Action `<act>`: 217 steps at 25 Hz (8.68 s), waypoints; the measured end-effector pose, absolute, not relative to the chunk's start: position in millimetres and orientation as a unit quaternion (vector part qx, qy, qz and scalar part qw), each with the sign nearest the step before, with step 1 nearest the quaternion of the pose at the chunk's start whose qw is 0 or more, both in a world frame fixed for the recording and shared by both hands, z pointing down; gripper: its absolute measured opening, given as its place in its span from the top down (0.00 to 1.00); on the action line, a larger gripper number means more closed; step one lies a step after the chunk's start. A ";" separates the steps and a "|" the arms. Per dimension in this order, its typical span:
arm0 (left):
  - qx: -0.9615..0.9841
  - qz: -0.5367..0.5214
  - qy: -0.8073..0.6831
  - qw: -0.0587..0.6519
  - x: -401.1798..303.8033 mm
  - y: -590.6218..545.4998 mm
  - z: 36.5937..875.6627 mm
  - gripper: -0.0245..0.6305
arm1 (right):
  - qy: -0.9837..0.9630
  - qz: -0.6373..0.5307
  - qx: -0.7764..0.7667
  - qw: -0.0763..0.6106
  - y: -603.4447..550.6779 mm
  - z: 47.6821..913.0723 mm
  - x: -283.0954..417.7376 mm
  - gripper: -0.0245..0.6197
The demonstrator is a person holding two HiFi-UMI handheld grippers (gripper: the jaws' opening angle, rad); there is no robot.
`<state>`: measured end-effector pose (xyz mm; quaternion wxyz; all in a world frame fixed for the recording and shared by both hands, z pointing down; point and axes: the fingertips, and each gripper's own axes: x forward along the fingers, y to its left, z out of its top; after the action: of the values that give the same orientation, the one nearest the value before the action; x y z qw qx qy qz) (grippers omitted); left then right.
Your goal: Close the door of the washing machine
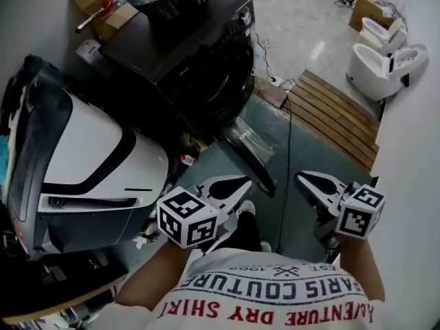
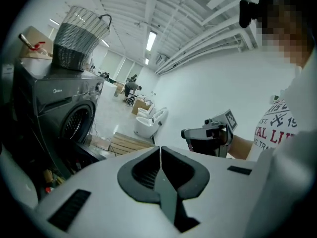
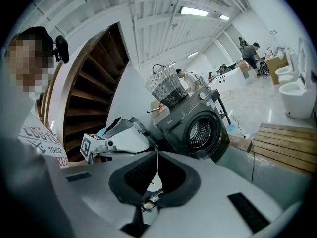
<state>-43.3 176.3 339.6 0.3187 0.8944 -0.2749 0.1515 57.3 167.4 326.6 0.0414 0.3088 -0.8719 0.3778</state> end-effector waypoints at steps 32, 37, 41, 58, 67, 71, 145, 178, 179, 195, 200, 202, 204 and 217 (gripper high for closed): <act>0.847 0.298 -0.243 0.367 -61.1 102.9 549.3 0.92 | -0.793 0.504 0.340 0.036 86.4 420.8 40.5 0.93; 0.849 0.290 -0.236 0.373 -53.0 96.5 550.6 0.92 | -0.791 0.501 0.349 0.031 78.4 419.8 43.3 0.93; 0.853 0.289 -0.231 0.368 -44.0 87.3 550.9 0.92 | -0.785 0.502 0.360 0.033 76.4 424.6 51.2 0.93; 0.836 0.291 -0.275 0.376 12.3 17.8 554.6 0.92 | -0.773 0.523 0.359 0.024 32.7 442.5 111.5 0.93; 0.801 0.284 -0.342 0.401 33.1 -38.2 560.6 0.92 | -0.786 0.530 0.314 0.054 -36.3 445.5 150.3 0.93; 0.787 0.276 -0.371 0.407 41.9 -65.1 563.7 0.92 | -0.795 0.525 0.294 0.071 -66.0 446.8 163.2 0.93; 0.688 0.129 -0.582 0.413 -80.0 -302.1 564.5 0.92 | -0.864 0.403 0.207 0.218 -333.5 538.2 9.0 0.93; 0.510 -0.059 -0.736 0.442 -175.2 -94.2 526.1 0.92 | -0.928 0.197 0.217 0.229 -384.3 574.5 -59.5 0.93; 0.508 -0.060 -0.737 0.441 -174.7 -93.2 526.4 0.92 | -0.927 0.200 0.214 0.233 -384.6 574.8 -59.8 0.93; 0.603 -0.068 -0.702 0.372 -110.0 -131.7 434.9 0.92 | -0.936 0.272 -0.003 0.223 -289.0 462.4 -44.3 0.93; 0.651 -0.064 -0.685 0.322 -78.3 -127.7 368.7 0.92 | -0.938 0.246 -0.108 0.221 -219.1 381.8 -18.6 0.93; 0.665 -0.069 -0.680 0.302 -67.1 -123.2 338.7 0.92 | -0.944 0.212 -0.132 0.217 -199.6 348.9 -10.6 0.93; 0.678 -0.069 -0.674 0.283 -54.8 -117.2 307.8 0.92 | -0.949 0.196 -0.144 0.200 -184.9 313.3 -2.0 0.93; 0.735 -0.053 -0.657 0.160 -1.5 -105.2 175.1 0.92 | -0.971 0.135 -0.177 0.087 -157.4 172.6 42.0 0.93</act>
<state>-1.5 -105.2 175.1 0.1598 0.7346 -0.6573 -0.0530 42.0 -157.4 172.6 0.0868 -0.1767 -0.9711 0.1352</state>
